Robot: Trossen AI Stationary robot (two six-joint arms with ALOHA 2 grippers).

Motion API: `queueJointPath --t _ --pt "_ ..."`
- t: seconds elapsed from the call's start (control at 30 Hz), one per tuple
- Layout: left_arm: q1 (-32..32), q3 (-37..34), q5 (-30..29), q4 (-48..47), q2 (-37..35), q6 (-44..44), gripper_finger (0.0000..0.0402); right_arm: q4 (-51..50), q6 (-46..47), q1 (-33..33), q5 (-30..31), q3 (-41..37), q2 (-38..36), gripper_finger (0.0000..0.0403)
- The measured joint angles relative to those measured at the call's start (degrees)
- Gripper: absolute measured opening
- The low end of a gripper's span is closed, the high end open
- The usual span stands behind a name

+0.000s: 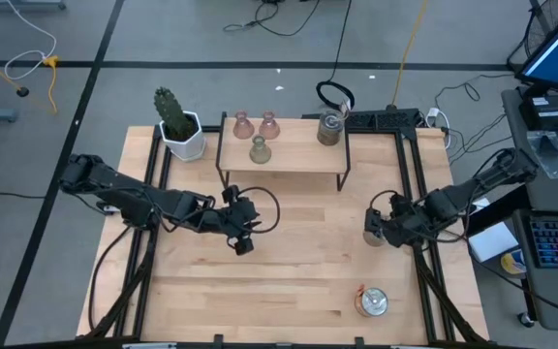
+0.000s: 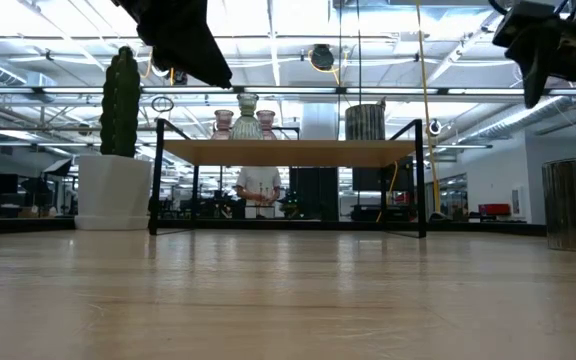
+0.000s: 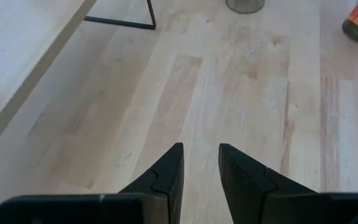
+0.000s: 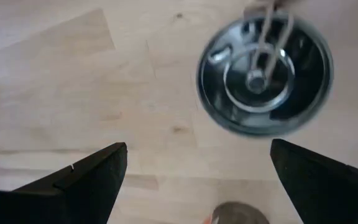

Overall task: Pick & Place candle stick holders
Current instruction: Put the top silver scented candle on the shelf

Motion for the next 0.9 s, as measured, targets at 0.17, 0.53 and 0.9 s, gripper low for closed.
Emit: queueJointPath --t 0.17,0.53,0.9 --pt "0.02 0.0 0.04 0.0 0.0 0.13 0.0104 -2.74 5.44 3.95 -0.43 2.27 1.76 0.0389" --pt "0.18 0.0 0.05 0.49 0.0 2.45 0.0104 -11.92 10.84 6.85 -13.36 6.66 8.18 0.0389" --pt "2.15 -0.02 3.96 0.6 0.0 3.47 0.0104 -12.5 6.22 6.85 -7.59 6.67 8.3 0.0389"
